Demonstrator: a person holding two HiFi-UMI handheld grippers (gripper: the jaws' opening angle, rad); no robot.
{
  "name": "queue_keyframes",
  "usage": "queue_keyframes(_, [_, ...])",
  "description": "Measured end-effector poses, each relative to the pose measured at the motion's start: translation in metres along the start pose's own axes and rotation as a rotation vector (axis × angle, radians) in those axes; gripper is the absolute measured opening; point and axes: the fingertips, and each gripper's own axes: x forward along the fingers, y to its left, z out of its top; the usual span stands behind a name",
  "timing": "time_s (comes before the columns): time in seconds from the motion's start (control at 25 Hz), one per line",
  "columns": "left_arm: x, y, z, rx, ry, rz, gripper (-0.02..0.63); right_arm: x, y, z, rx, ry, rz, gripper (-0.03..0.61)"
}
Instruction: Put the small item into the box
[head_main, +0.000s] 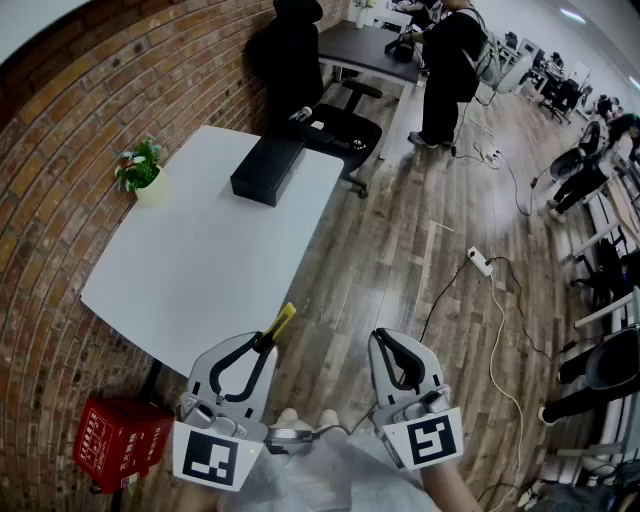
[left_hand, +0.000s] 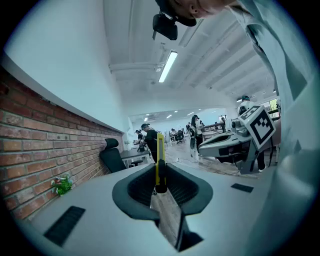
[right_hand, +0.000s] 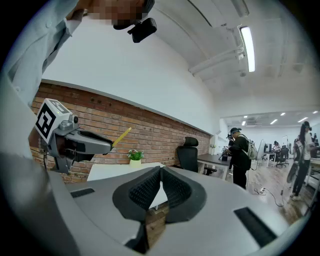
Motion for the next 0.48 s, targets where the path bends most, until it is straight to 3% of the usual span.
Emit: queue_keyframes(0.48, [-0.0018,-0.0079,0.0034,0.013,0.007,0.015,0.077,-0.0069,-0.0006,0.0011,0.003,-0.019,0.016,0.046])
